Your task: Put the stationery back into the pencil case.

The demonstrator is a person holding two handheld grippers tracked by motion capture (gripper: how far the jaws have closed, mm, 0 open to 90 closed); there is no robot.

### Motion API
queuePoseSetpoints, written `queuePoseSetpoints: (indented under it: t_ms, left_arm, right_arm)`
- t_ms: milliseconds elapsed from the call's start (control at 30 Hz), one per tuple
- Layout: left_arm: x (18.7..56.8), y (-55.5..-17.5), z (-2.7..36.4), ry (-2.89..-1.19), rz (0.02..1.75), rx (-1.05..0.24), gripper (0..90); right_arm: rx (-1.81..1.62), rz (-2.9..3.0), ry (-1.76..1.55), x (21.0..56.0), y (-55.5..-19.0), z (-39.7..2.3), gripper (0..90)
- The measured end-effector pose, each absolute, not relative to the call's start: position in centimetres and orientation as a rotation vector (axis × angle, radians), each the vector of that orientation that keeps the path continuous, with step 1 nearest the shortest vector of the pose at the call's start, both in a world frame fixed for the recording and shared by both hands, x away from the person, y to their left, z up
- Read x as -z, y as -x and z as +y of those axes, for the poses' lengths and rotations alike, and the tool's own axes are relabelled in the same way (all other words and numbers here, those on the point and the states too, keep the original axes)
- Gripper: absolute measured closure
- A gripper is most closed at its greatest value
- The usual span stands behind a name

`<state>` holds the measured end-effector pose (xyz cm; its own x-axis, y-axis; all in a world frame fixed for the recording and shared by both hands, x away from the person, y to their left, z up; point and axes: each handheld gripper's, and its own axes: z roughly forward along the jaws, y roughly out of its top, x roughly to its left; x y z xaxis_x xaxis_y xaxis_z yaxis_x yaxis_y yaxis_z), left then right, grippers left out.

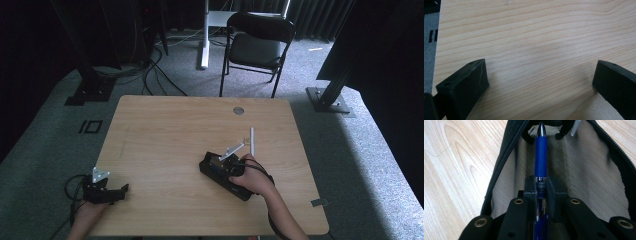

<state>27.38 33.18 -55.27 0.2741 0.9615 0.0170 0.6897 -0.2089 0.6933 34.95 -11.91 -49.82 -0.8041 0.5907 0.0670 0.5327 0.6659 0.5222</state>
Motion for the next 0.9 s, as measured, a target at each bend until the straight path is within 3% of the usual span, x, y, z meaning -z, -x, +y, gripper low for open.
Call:
queuePoseSetpoints:
  t_ms: [600,900]
  left_arm:
    - [55.3,-27.4,33.2,-1.976,1.481,-0.616,0.3]
    - [55.3,-27.4,33.2,-1.977,1.481,-0.616,0.4]
  right_arm:
    - [-0.782,2.781,-0.947,50.5,-35.2,-11.5,76.2]
    - [-0.871,2.731,-0.907,48.5,-34.7,-12.1,74.7]
